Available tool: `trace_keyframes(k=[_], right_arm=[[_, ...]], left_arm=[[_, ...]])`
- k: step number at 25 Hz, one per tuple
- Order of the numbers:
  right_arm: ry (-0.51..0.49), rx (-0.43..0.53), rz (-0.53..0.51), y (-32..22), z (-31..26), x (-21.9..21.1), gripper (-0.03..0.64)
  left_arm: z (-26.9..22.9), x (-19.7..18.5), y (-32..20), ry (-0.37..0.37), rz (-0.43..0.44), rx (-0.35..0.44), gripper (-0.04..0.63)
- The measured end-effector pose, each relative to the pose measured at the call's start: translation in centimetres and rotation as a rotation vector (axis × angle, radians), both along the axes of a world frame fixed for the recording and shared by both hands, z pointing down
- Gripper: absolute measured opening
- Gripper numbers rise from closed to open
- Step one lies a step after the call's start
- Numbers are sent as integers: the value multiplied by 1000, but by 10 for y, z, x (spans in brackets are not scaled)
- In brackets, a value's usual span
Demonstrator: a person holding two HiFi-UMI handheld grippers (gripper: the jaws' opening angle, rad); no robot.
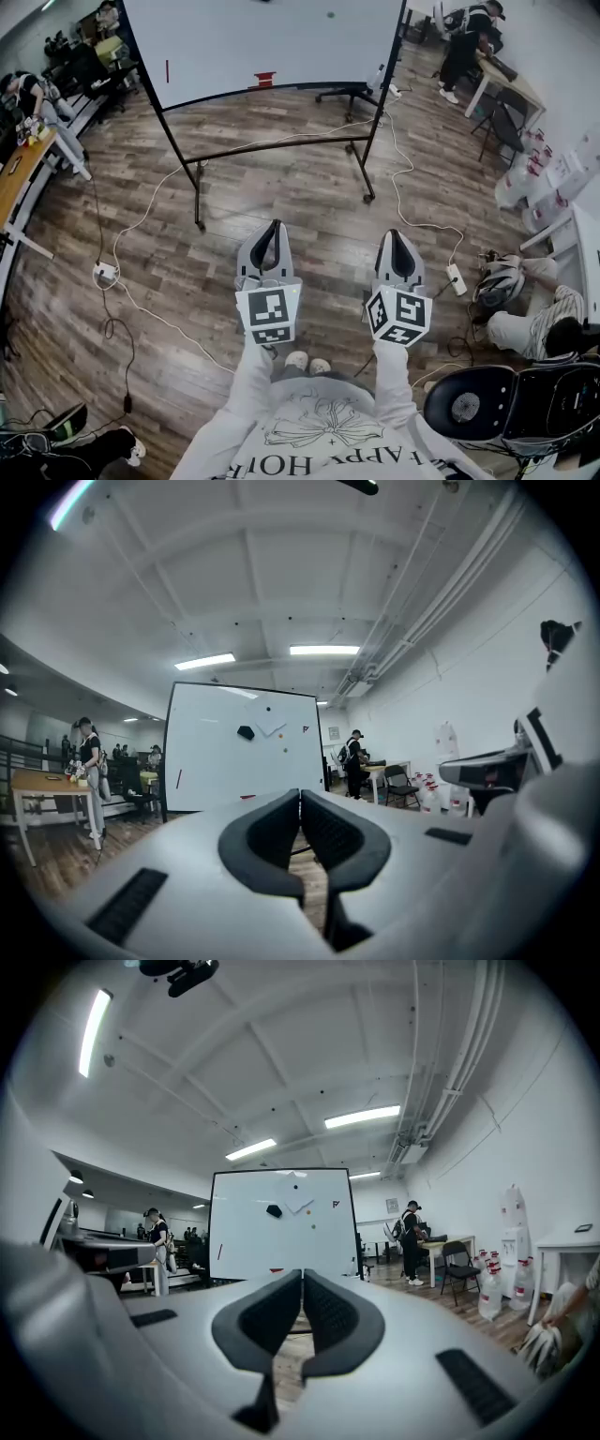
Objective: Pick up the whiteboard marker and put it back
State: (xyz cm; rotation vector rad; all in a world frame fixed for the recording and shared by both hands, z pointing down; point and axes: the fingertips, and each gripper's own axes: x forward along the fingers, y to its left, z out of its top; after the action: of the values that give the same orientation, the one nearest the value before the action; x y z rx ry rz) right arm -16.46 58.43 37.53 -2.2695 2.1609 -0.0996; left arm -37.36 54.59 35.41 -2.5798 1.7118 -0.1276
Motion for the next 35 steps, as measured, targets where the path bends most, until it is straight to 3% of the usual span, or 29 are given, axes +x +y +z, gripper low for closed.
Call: trace_keyframes(k=[21,27,35], right_arm=[[-18,-35,55,-38,23,-9,9],[-21,-37,48,-84,28,18,9],[-14,-11,3,-186,18,90,9]], left_arm=[[27,-14,-53,-29,47,-51,8],[34,13,-98,-29,37,-56,8],[27,91,-189,-31,11,-36,8]])
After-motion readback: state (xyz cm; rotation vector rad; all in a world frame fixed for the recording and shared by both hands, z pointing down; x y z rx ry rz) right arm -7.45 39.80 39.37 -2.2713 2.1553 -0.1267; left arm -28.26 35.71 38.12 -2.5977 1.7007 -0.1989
